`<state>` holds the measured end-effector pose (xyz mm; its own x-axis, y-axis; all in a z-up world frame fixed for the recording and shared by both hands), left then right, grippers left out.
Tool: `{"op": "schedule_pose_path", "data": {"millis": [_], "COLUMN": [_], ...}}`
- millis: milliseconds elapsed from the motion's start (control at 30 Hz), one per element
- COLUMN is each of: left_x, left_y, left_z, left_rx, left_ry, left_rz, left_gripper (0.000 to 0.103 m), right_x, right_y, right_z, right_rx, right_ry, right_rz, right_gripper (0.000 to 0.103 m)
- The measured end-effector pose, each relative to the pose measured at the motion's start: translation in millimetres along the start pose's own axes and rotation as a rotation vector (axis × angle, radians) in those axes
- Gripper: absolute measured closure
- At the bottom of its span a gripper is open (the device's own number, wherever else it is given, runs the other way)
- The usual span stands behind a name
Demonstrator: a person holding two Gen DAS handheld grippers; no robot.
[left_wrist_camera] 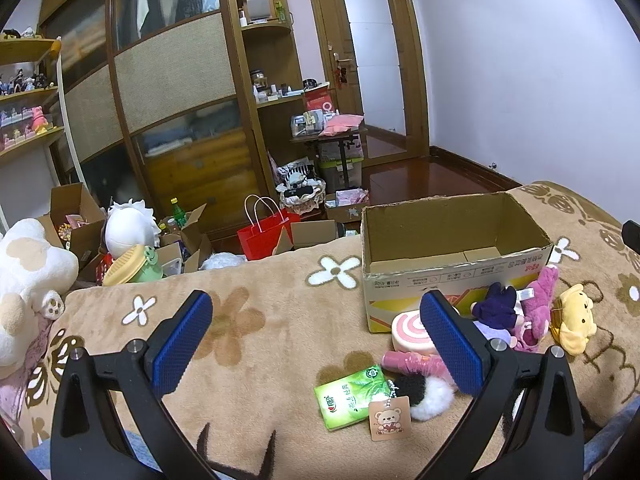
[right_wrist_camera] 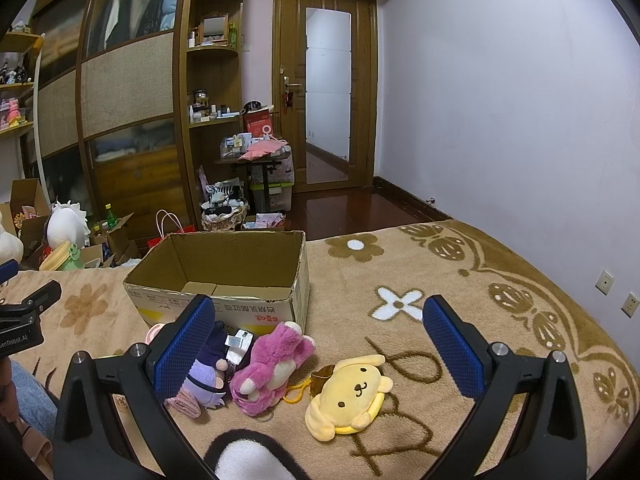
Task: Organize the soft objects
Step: 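Lower the right tool onto the yellow dog plush while the left tool lowers onto the green tissue pack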
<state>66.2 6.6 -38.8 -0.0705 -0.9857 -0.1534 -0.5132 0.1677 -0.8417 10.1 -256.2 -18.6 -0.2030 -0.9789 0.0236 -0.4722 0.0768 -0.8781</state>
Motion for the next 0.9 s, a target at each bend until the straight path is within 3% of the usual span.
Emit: {"op": "schedule_pose_path", "data": {"millis": [467, 900], "left_x": [-5.4, -2.3], "left_y": [5.8, 21.6], "left_z": [14.0, 59.3], "left_rx": [-0.071, -0.248], "left_ry": [0.011, 0.017], "left_rz": [-0.019, -0.034], "left_gripper": [0.000, 0.000], "right_x": [2.7, 18.2], "right_y": [6.7, 30.8], "right_z": [6.3, 50.5], "right_rx": [-0.042, -0.229], "right_ry": [0.013, -0.014], "right_rz": [0.017, 0.111], "right_gripper": [0.000, 0.000]}}
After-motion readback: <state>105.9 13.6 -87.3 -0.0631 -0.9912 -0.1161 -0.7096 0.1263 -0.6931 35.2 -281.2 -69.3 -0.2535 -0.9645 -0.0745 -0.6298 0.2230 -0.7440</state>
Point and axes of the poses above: each gripper's, at about its wrist camera, not at the fingertips, and z roughly the way its jaws point, x to its right, y to its underside, the point moved 8 cm from there along z, roughly the way its jaws point, and after that the axes turned 1 degree about -x, right-handed, at the moved point
